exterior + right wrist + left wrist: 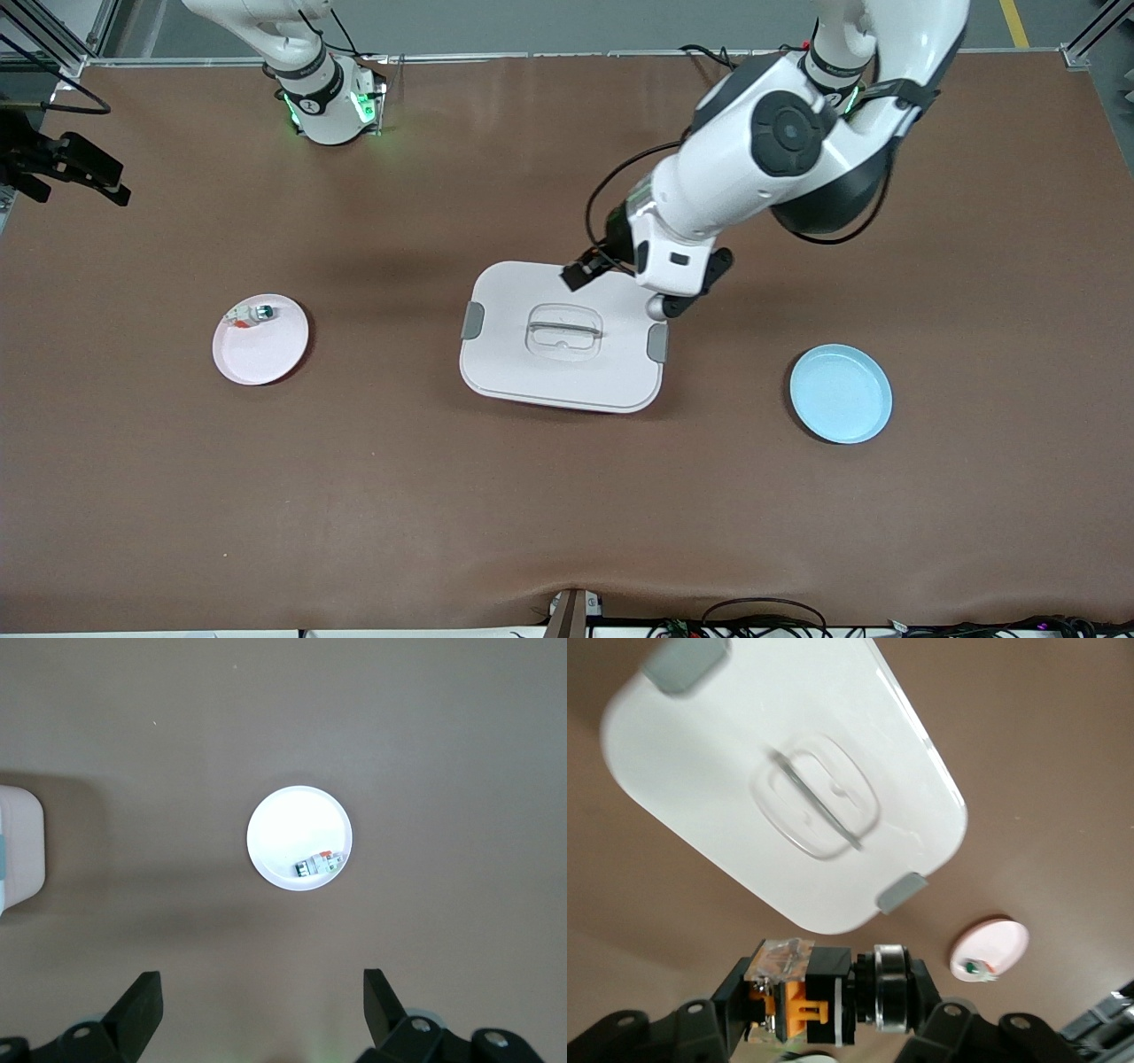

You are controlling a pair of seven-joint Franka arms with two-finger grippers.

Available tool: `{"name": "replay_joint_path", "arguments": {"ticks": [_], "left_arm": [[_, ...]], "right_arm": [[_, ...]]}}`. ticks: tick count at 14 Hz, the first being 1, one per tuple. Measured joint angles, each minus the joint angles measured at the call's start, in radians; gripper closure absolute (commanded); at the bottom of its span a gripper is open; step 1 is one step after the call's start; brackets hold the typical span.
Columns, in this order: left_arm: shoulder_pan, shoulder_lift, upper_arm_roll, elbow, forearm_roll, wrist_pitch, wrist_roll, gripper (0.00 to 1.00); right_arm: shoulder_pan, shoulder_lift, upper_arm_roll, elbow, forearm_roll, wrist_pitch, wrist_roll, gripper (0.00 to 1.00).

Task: Transfer orange switch to right arm and place
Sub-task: 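Lift the switch with the left gripper and carry it over the white box, then reach the right gripper toward the switch held by the left gripper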

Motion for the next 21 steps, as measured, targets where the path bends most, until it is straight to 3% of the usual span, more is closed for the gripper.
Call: {"name": "replay_joint_path", "arguments": {"ticks": [3,6,10,12,15,18,21], "left_arm": [[-0.089,0.045,0.016,0.042,0.0,0.088,-0.173,1.0],[-0.114,0.065,0.023,0.061,0.0,0.122,-0.28,1.0],[-0.174,0.08,0.068,0.063,0.0,0.129,-0.364,1.0],[-0.241,0.082,0.135,0.065,0.0,0.131,-0.396,1.0],[-0.279,0.083,0.176,0.066,0.0,0.132,-0.427,1.0],[-0.28,0.084,0.179,0.066,0.0,0.132,-0.433,1.0],[-0.28,0.085,0.179,0.066,0.0,0.132,-0.434,1.0]], "right_arm": [[0.0,0.102,0.001,-0.002,-0.002,0.002,0.0,0.0],[-0.004,0.208,-0.006,0.008,-0.005,0.009,0.0,0.0],[-0.01,0.246,-0.008,0.027,0.022,0.007,-0.001,0.0],[-0.009,0.241,-0.006,0.025,0.153,0.002,-0.001,0.0],[-0.008,0.179,-0.003,-0.014,0.368,0.021,-0.001,0.0],[0.009,0.046,0.009,-0.163,0.593,0.149,0.0,0.0],[0.096,-0.073,0.016,-0.363,0.798,0.354,0.0,0.0]]}}
